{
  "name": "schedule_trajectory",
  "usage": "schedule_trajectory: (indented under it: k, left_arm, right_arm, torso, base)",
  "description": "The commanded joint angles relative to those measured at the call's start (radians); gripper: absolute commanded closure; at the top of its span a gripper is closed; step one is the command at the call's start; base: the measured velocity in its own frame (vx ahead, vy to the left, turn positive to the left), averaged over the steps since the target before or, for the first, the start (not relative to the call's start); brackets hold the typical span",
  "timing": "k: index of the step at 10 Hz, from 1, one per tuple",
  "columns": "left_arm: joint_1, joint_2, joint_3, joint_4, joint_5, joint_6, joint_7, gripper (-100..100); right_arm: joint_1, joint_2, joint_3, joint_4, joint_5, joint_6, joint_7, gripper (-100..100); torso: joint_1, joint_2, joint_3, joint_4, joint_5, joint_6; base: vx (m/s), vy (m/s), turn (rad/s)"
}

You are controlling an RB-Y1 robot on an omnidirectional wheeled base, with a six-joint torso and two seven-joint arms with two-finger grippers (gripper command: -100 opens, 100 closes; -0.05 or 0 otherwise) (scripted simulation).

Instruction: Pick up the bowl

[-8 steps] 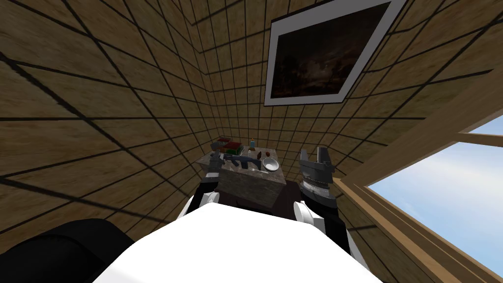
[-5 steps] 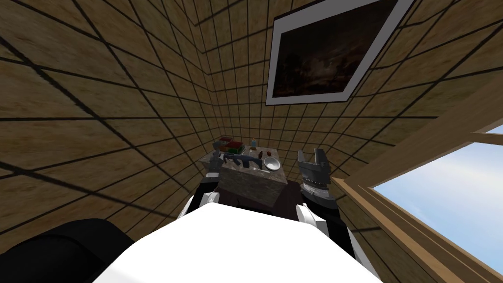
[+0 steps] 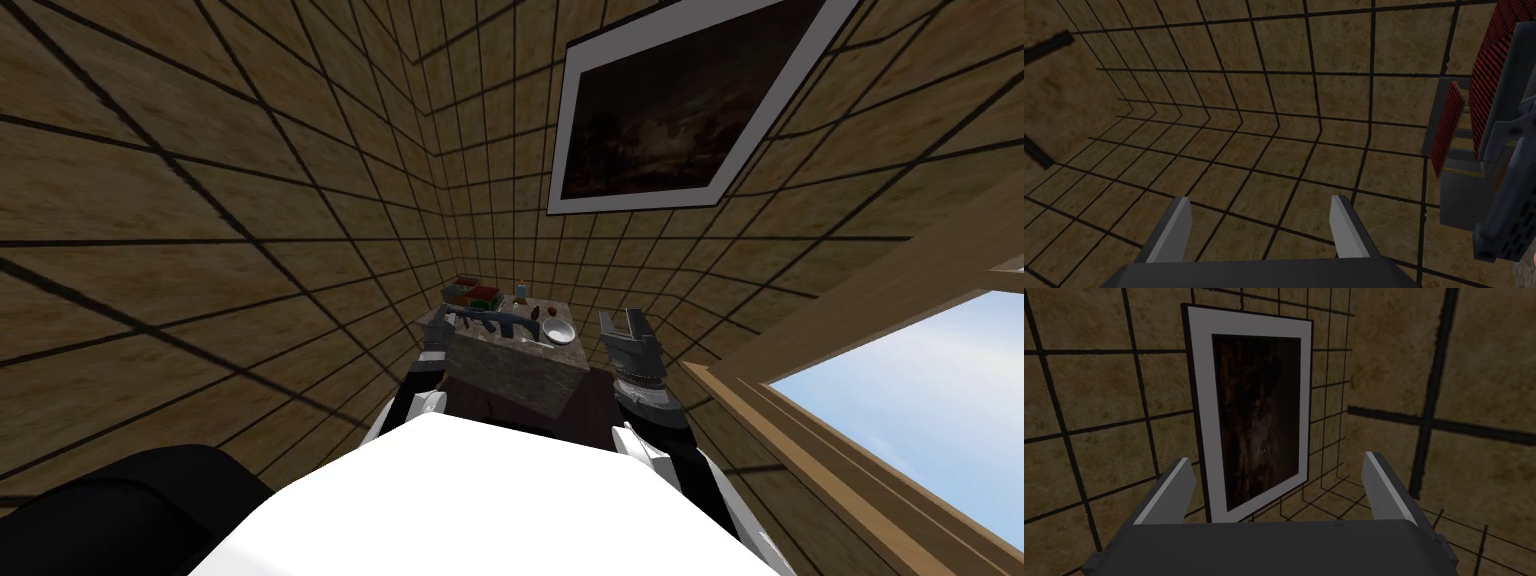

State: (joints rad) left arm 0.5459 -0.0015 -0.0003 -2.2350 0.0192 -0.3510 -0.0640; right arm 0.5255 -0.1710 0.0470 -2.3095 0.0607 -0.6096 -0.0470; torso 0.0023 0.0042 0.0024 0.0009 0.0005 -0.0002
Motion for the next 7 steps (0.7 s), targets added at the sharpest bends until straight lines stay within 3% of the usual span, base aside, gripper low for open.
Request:
schedule_trajectory:
  k: [1,4,7]
  left_arm:
    - [0.000,0.000,0.000,0.000,0.000,0.000,0.000,0]
    - [0.000,0.000,0.000,0.000,0.000,0.000,0.000,0]
    - [0.000,0.000,0.000,0.000,0.000,0.000,0.000,0]
  right_arm:
    - [0.000,-0.050,-0.006,0.028,-0.001,-0.004,-0.004,-100]
    - [0.001,-0.123,-0.010,0.052,0.000,-0.009,-0.006,-100]
    - [0.001,-0.212,-0.018,0.110,0.009,-0.017,-0.006,-100]
  torso:
    - [0.000,0.000,0.000,0.000,0.000,0.000]
    - [0.001,0.000,0.000,0.000,0.000,0.000]
    - [0.000,-0.002,-0.001,0.000,0.000,0.000]
  base:
    - [-0.077,0.070,0.105]
    - [-0.048,0.049,0.049]
    - [-0.038,0.045,0.064]
